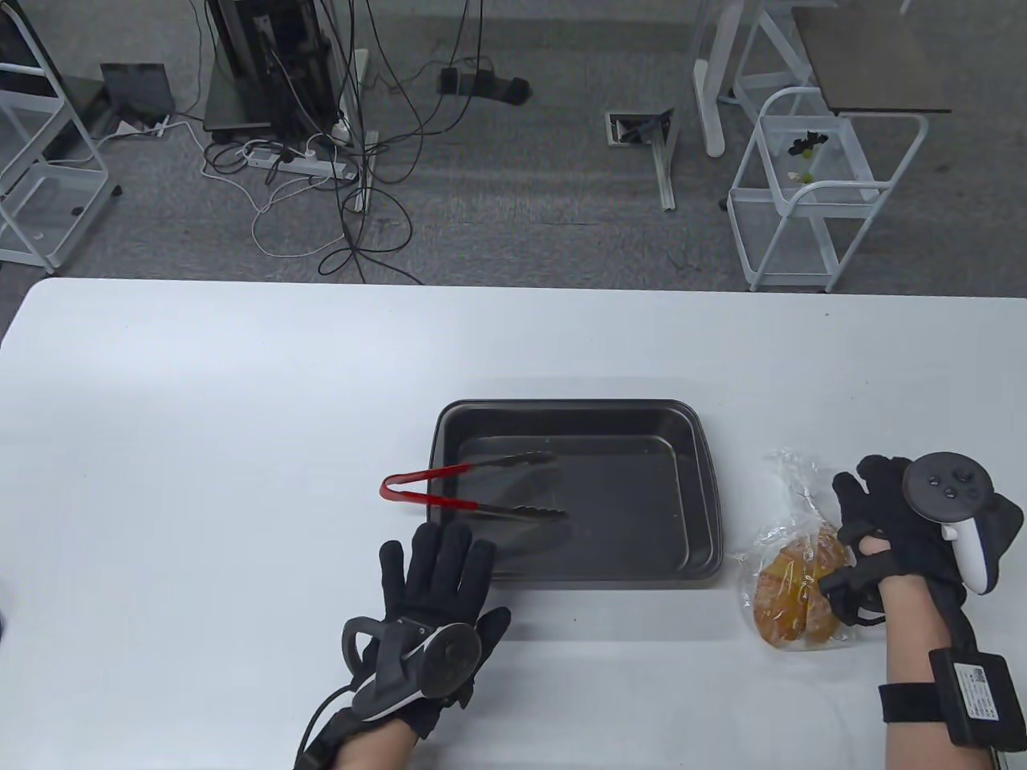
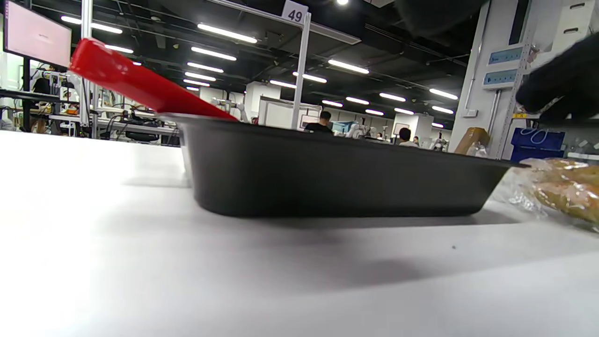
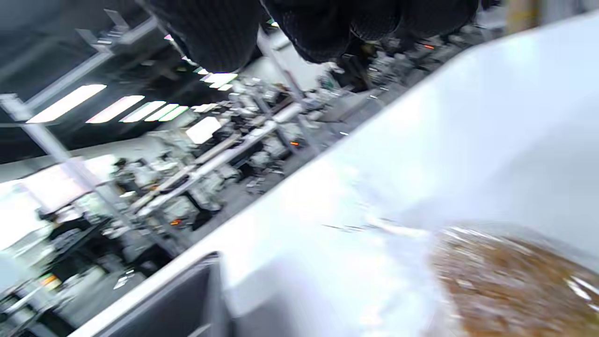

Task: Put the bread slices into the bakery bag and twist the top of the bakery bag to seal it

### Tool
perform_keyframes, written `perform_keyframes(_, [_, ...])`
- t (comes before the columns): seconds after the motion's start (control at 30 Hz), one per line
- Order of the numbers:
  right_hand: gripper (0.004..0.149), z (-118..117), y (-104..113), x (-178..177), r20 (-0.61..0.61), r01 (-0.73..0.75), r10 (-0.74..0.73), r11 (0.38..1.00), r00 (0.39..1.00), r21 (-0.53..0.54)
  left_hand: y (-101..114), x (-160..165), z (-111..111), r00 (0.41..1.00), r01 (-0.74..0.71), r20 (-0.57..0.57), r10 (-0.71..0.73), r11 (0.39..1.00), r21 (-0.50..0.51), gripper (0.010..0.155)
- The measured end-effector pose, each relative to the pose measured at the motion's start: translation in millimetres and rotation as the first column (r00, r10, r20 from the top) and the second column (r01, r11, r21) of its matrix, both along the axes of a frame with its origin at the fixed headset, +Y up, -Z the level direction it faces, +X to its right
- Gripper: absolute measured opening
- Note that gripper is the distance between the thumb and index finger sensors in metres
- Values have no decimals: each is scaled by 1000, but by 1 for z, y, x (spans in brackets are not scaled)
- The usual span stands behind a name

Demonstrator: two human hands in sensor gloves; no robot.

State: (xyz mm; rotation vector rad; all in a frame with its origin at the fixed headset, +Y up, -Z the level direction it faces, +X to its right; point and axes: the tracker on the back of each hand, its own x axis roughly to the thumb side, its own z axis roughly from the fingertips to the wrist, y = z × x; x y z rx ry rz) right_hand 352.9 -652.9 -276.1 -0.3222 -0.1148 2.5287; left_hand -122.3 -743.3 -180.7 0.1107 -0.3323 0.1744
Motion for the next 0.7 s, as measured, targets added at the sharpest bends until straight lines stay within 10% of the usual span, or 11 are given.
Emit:
perform_keyframes(0.17, [75, 45, 51, -73, -172, -111, 158, 961, 972, 254, 4, -4, 4, 1000, -24, -4, 24, 1000, 13, 79])
perform_keyframes(0.3, [79, 81, 51, -128, -249, -161, 281, 896, 927, 413, 7, -3, 7, 999, -42, 7, 42, 999, 17, 81])
perform_keyframes(0.5, [81, 99, -11, -170, -260, -251, 409, 841, 875, 479, 8, 0, 9, 998, -54, 29, 54, 999, 3, 84])
perform_keyframes(0.7, [86, 75, -90, -183, -344, -360, 432, 897, 834, 255, -2, 9, 4, 1000, 3, 30, -2, 999, -41, 85])
